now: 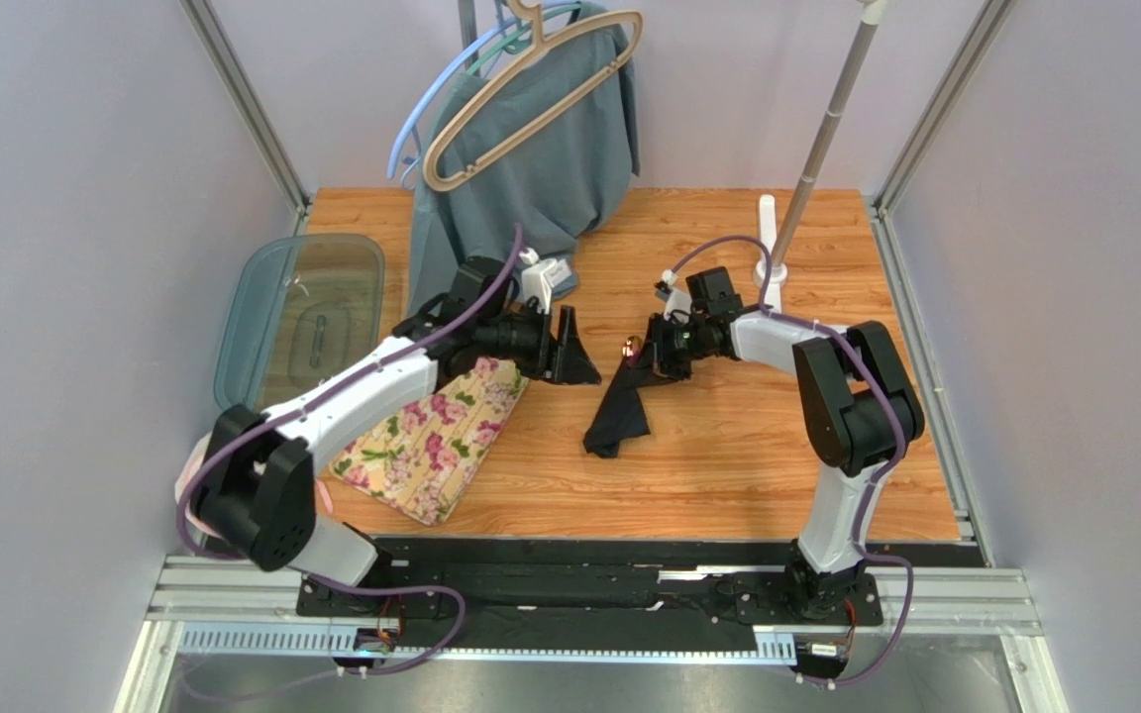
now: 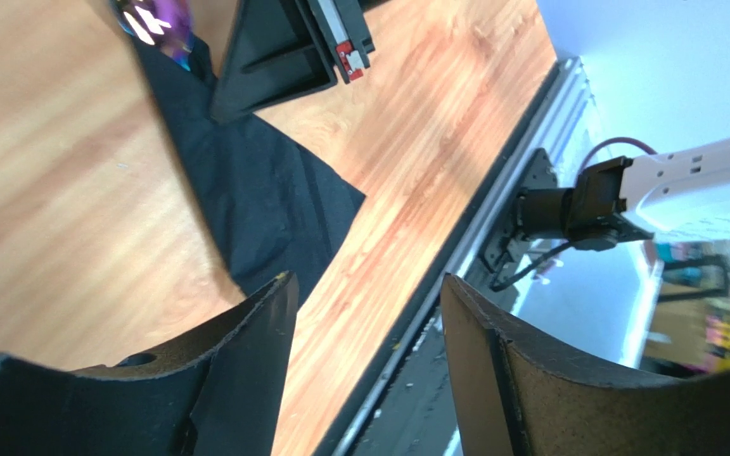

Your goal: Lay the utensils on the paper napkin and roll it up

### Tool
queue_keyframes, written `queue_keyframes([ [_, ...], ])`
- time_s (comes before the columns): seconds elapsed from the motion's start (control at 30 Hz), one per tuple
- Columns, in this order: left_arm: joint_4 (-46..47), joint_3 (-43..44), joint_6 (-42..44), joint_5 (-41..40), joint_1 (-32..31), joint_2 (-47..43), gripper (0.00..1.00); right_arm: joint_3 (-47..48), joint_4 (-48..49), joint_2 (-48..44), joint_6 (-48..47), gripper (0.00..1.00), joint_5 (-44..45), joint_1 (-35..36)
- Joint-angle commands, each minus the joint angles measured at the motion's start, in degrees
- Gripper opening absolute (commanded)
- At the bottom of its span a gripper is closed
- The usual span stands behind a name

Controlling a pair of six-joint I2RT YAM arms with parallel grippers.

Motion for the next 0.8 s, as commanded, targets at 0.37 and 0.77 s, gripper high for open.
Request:
queue_keyframes([
  [0.37,-4.8,-7.4,8.5,-14.2,2.9,-22.0,0.83,0.1,4.5,-7.1,-2.7,0.00,-5.8,-0.4],
  [0.77,-1.0,-10.5,8.3,-0.6,7.9,-21.8,0.81,3.4,-0.2,-12.0,-7.3,0.00,-10.0,-0.3],
])
